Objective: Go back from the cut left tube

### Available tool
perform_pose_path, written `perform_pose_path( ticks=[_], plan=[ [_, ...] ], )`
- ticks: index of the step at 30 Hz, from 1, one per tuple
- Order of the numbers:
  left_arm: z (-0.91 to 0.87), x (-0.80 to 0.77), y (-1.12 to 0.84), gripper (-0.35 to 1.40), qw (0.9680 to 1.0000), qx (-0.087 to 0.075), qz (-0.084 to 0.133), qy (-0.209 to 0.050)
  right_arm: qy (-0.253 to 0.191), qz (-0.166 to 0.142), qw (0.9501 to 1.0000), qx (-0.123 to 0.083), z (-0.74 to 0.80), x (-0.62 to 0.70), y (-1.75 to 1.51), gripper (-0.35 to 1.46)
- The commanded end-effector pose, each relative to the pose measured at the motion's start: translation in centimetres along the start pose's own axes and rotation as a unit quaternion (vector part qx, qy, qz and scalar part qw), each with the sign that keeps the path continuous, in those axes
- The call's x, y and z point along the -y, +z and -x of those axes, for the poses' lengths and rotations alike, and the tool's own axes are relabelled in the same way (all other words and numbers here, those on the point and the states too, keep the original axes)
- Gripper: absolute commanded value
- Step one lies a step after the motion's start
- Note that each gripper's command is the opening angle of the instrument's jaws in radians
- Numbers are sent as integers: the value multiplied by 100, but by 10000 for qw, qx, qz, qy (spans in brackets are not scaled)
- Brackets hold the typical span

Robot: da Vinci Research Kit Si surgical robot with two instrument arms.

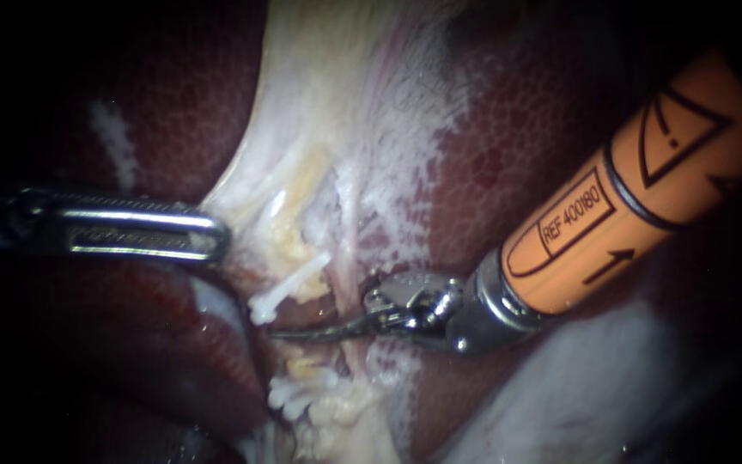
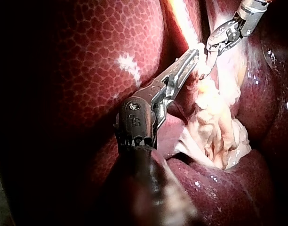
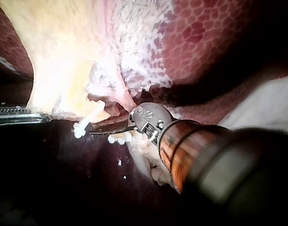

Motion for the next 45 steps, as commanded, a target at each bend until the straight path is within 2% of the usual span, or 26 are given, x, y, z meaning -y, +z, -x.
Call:
perform_pose_path(
  ticks=[1,15,16,22,26,33,45],
  plan=[
    [0,0,0,-35,10000,0,1,0,-1,5,10000,-6,0,0,1,-35],
    [-1,0,0,-35,10000,0,2,2,22,-30,10000,-32,1,0,2,-35],
    [-1,0,0,-35,10000,0,2,2,-9,-41,10000,-43,1,1,2,-30],
    [-1,0,0,-35,10000,0,2,2,-189,-80,9998,-69,0,0,2,34],
    [-1,0,0,-35,10000,0,1,2,-336,-32,9994,-108,0,0,3,68],
    [-1,0,0,-35,10000,0,1,2,-422,-30,9990,-111,-1,0,4,83],
    [-2,-1,0,-35,10000,-1,0,6,-488,-60,9988,-85,5,6,-6,88]
  ],
)
